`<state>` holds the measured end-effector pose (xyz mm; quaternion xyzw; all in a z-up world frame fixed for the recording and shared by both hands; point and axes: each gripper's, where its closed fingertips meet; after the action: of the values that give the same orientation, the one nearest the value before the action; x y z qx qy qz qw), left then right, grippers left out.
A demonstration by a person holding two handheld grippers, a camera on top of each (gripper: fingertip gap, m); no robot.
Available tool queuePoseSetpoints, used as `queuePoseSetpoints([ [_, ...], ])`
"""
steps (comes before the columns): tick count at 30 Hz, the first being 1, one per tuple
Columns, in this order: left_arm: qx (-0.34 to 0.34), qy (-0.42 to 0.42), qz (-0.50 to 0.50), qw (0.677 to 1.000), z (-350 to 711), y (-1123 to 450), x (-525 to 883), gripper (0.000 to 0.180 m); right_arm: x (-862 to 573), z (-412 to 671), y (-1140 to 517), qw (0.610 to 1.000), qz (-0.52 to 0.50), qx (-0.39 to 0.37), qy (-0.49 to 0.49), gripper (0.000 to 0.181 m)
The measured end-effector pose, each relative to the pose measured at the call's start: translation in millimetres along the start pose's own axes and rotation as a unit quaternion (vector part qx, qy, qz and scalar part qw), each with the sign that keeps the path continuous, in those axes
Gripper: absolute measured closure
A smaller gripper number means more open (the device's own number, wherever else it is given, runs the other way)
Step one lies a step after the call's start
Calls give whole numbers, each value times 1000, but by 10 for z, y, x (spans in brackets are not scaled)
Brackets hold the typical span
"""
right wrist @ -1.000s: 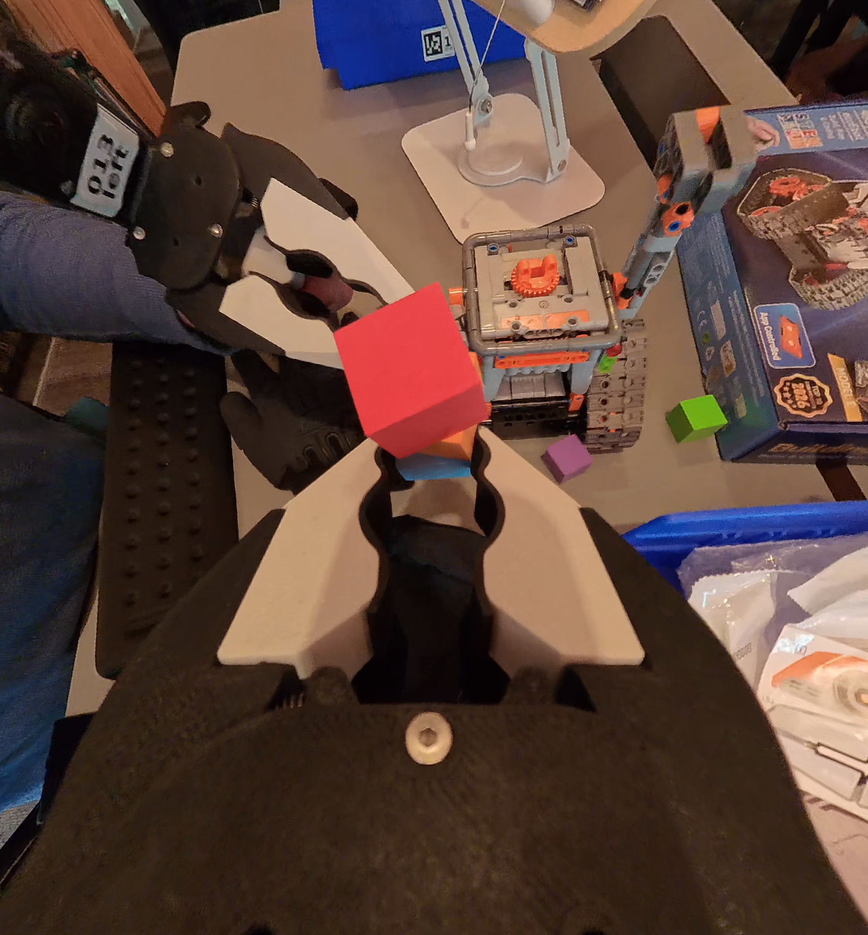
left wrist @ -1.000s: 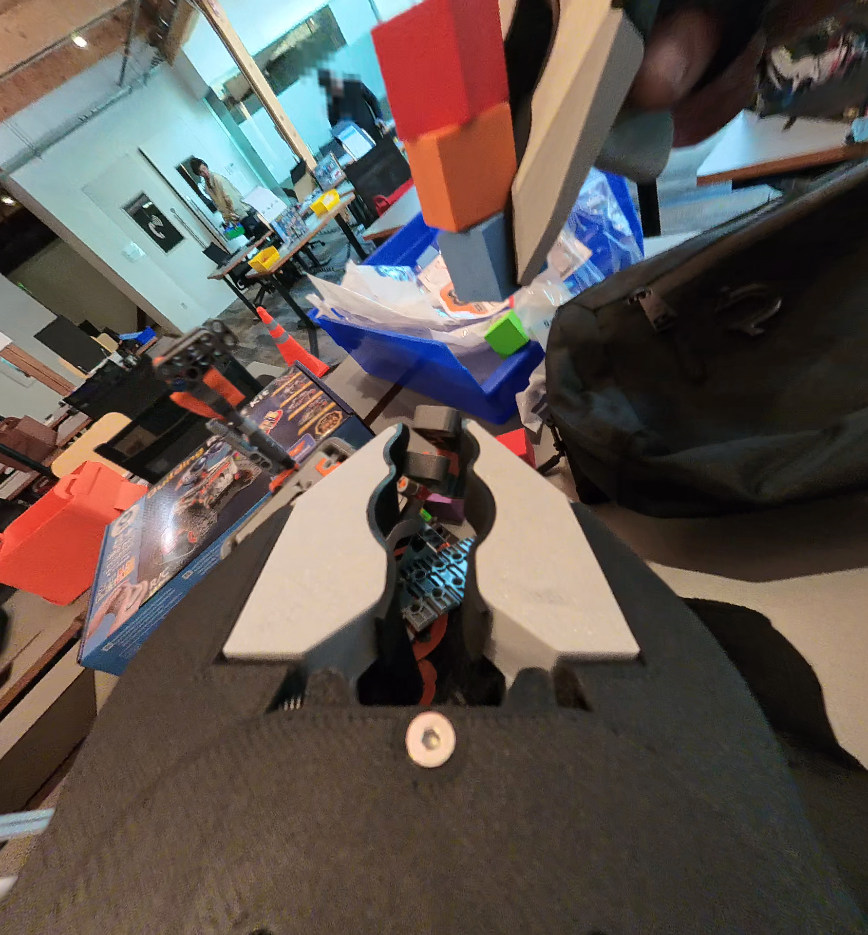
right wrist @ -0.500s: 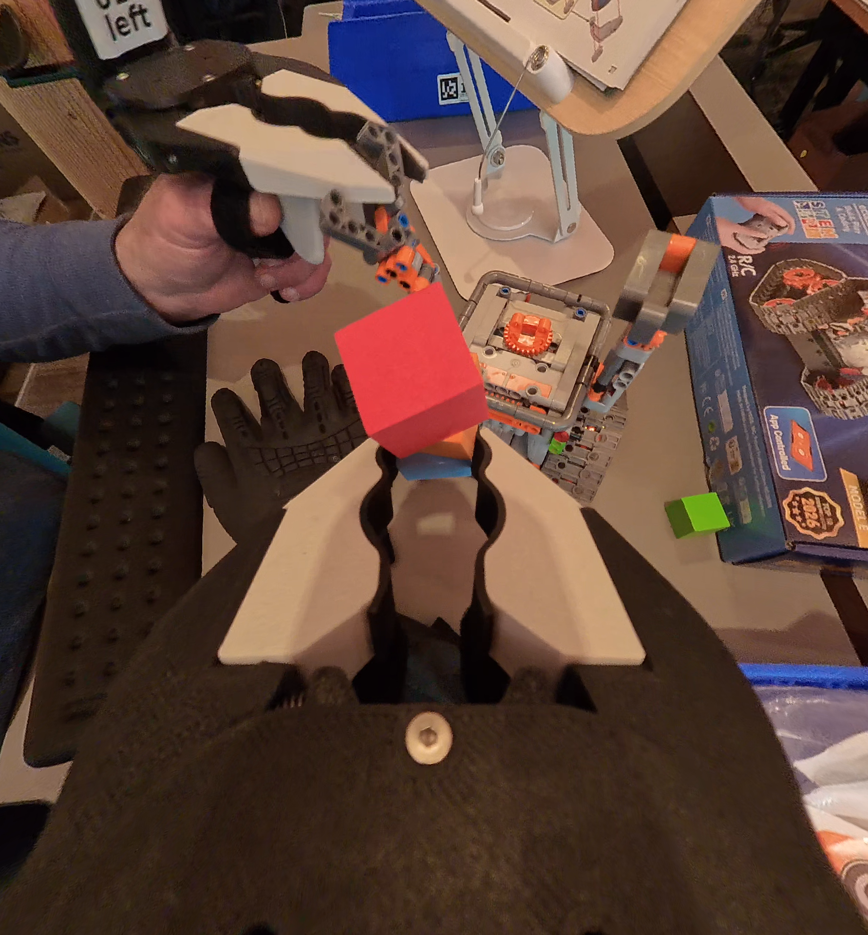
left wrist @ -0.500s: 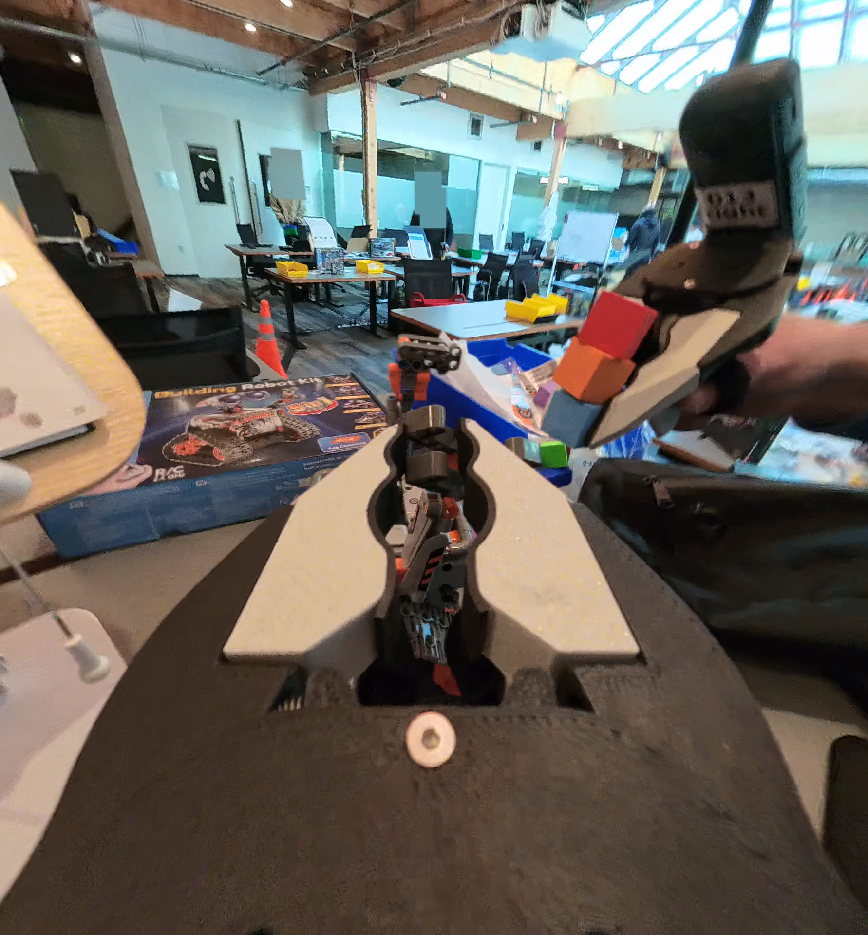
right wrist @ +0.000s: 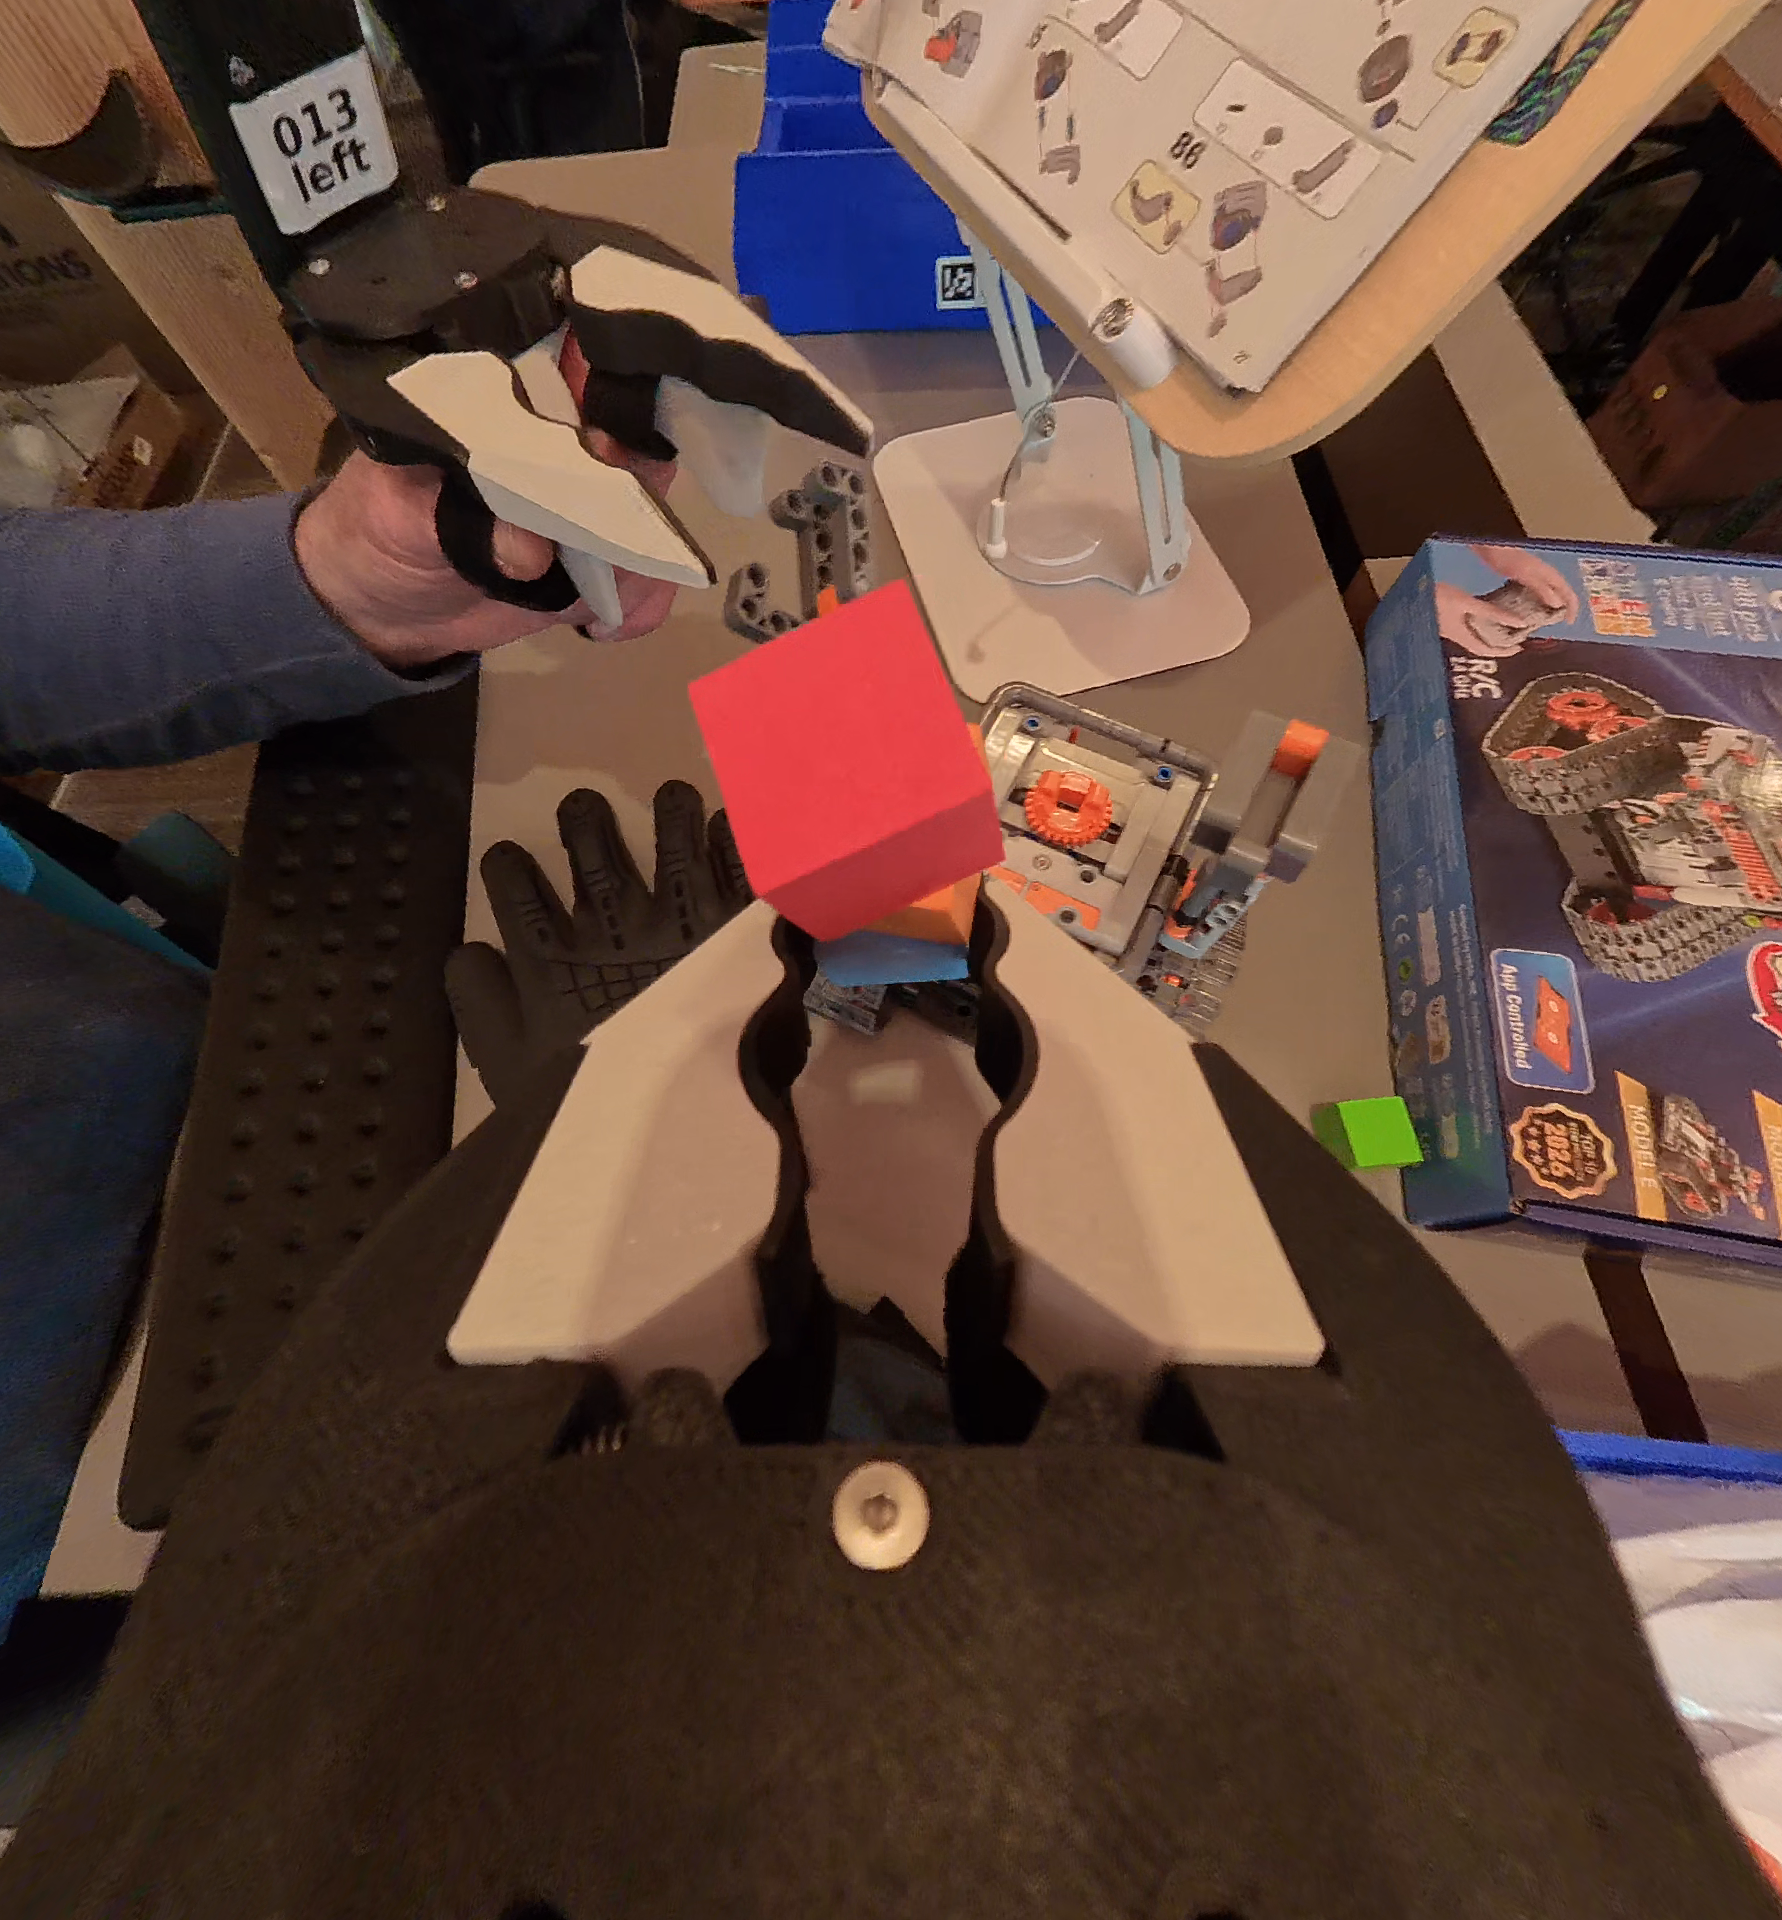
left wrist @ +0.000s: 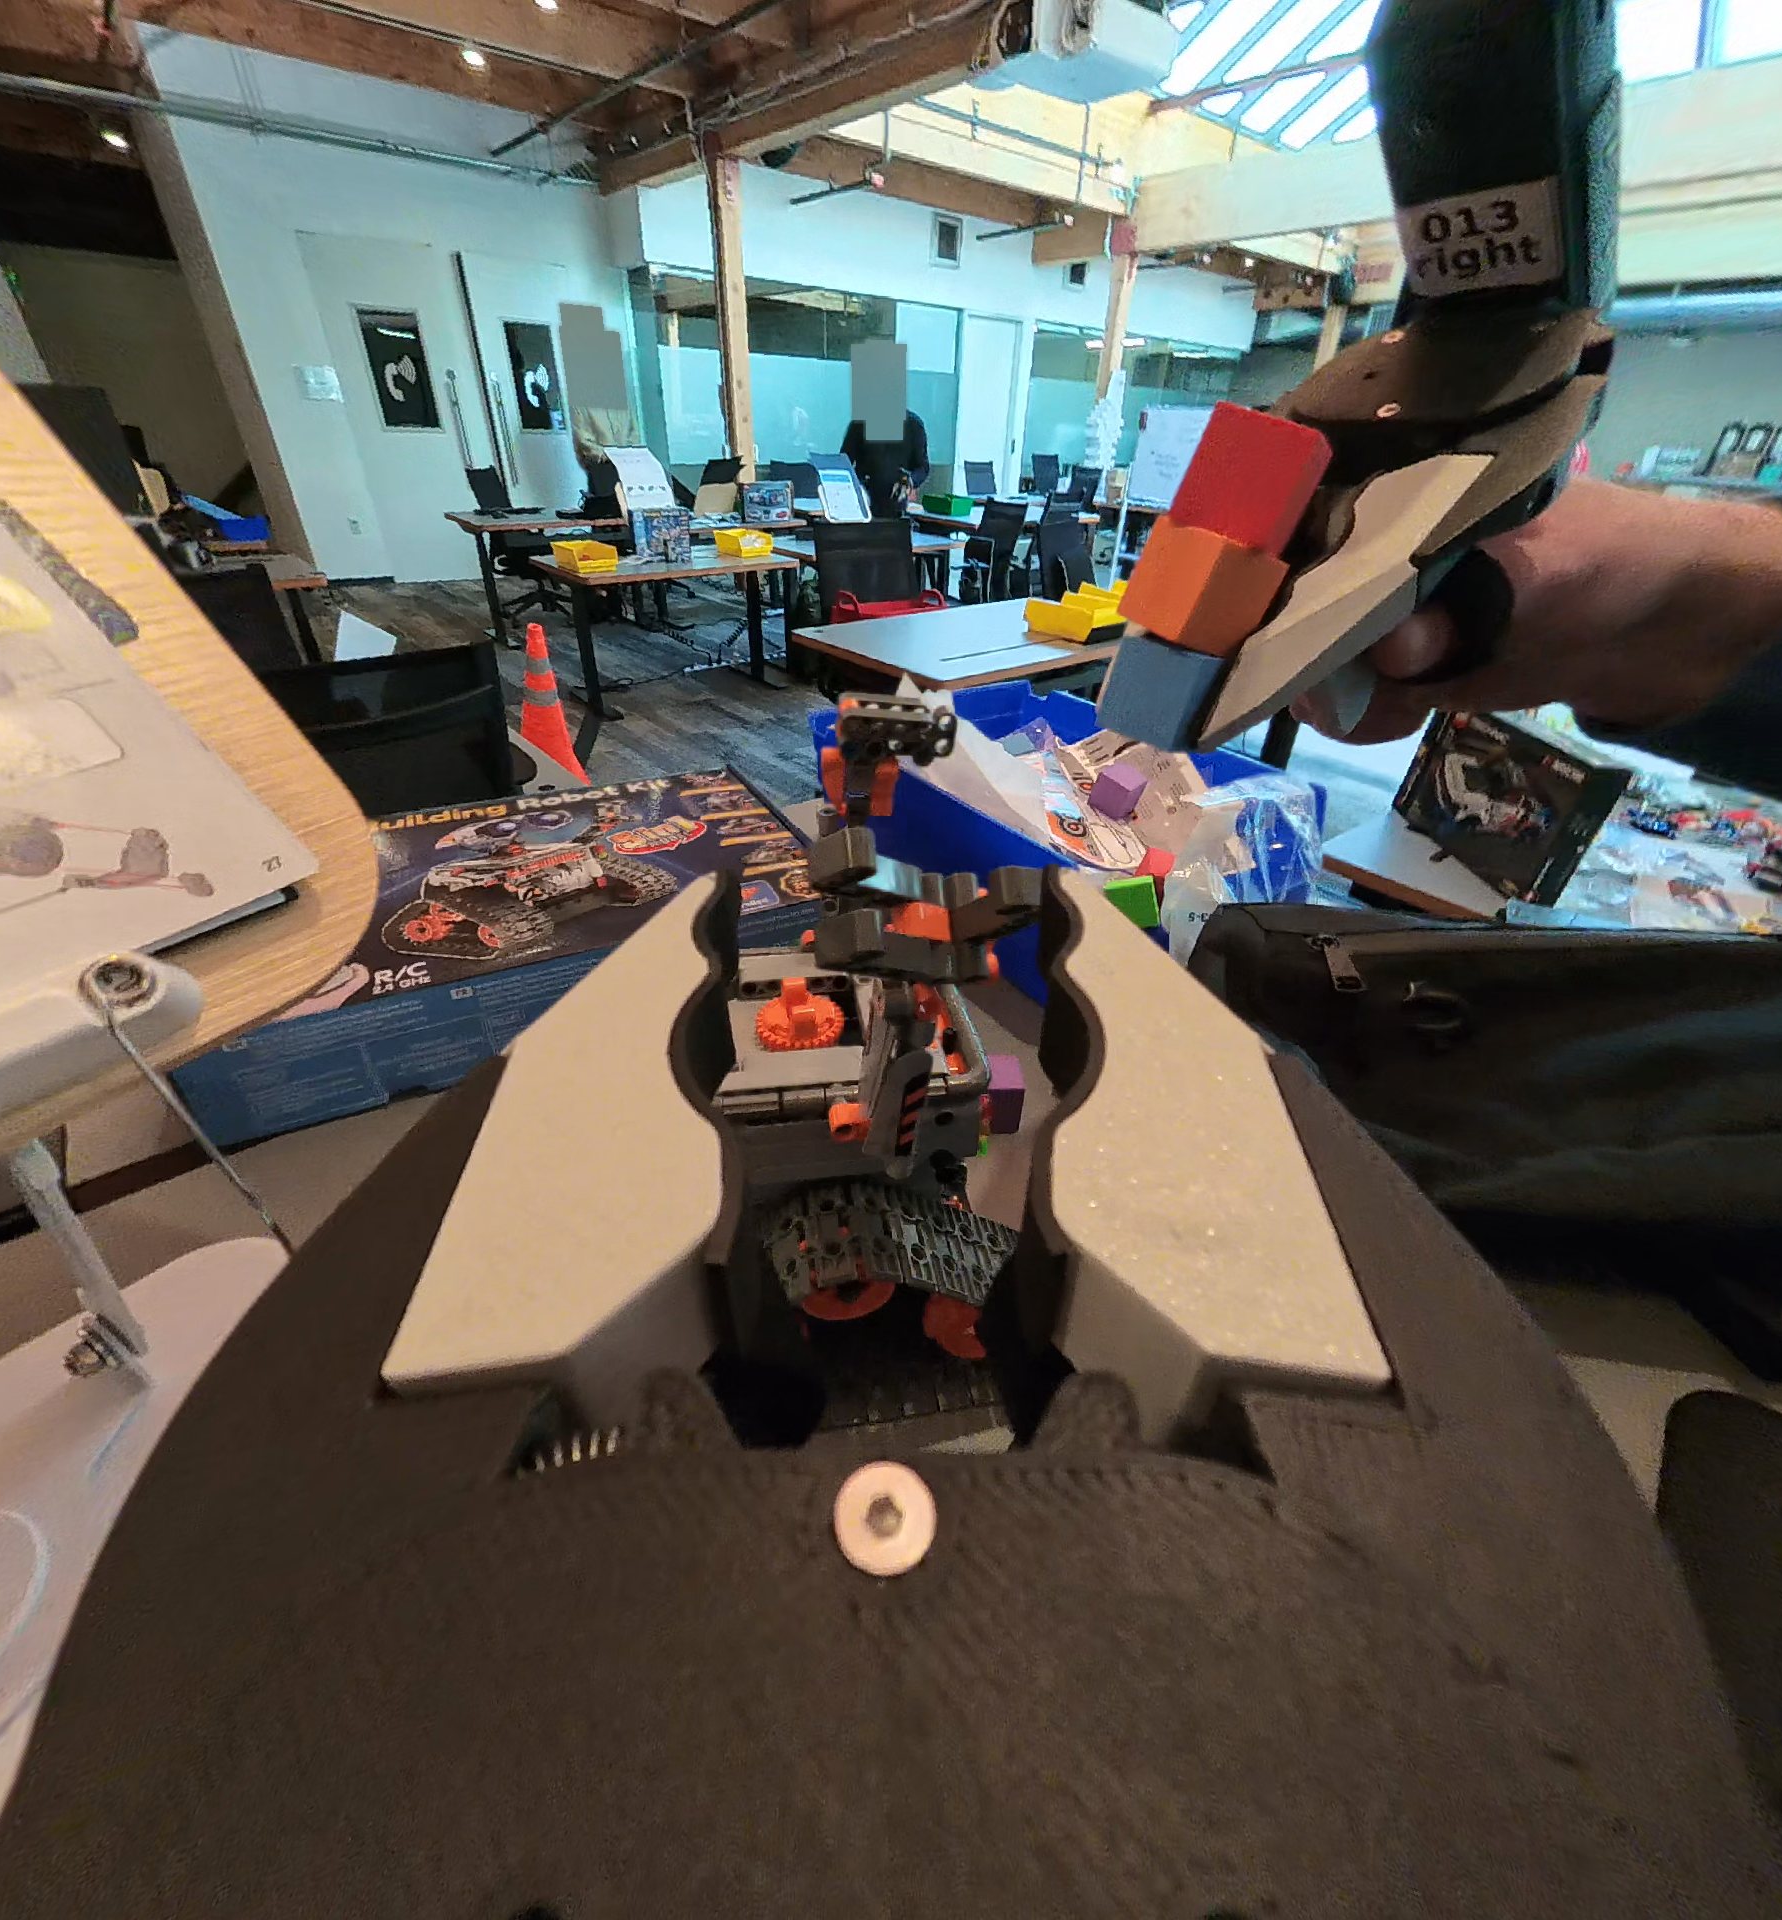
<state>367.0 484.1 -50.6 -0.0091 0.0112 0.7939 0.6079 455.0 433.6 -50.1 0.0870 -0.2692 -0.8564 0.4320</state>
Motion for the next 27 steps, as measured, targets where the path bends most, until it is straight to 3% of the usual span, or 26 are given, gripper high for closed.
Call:
queuePoseSetpoints([
  [3, 23, -52, 7, 998, 14, -10, -9, 122, 9, -63, -59, 1000, 1, 16, 2, 154],
  [8, 99, -99, 21, 990, -186, -147, -95, 92, -36, -53, -77, 1000, 1, 9, -6, 154],
  [10, 107, -86, 44, 990, -304, -210, -62, 110, -40, -42, -89, 1000, 4, 3, -9, 154],
  [12, 63, -49, 36, 996, -237, -238, -112, 125, -39, -39, -105, 1000, 5, -1, -11, 154],
  [15, 36, -10, 30, 999, -186, -292, -154, 130, -49, -46, -121, 1000, 7, -2, -11, 154],
  [17, 24, -17, 36, 999, -133, -284, -144, 145, -64, -47, -116, 1000, 6, -4, -12, 154],
  [20, 45, -95, 60, 993, -77, -271, -109, 160, -88, -70, -105, 1000, 5, -4, -13, 154],
  [23, 95, -195, 69, 974, -73, -299, -136, 162, -108, -102, -102, 1000, 3, 0, -11, 154],
  [25, 129, -261, 74, 954, -74, -314, -161, 163, -118, -116, -101, 1000, 1, 2, -9, 154],
  [27, 168, -358, 100, 913, -71, -320, -140, 162, -127, -128, -95, 1000, -2, 5, -6, 154],
])
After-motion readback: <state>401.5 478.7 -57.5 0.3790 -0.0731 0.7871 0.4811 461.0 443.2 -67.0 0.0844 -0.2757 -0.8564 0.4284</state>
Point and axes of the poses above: each gripper's, where its closed fingertips meet, y back along the fingers, z out of its top, x = y × z across the jaws, and after that the axes turned 4 degrees about z, right-handed
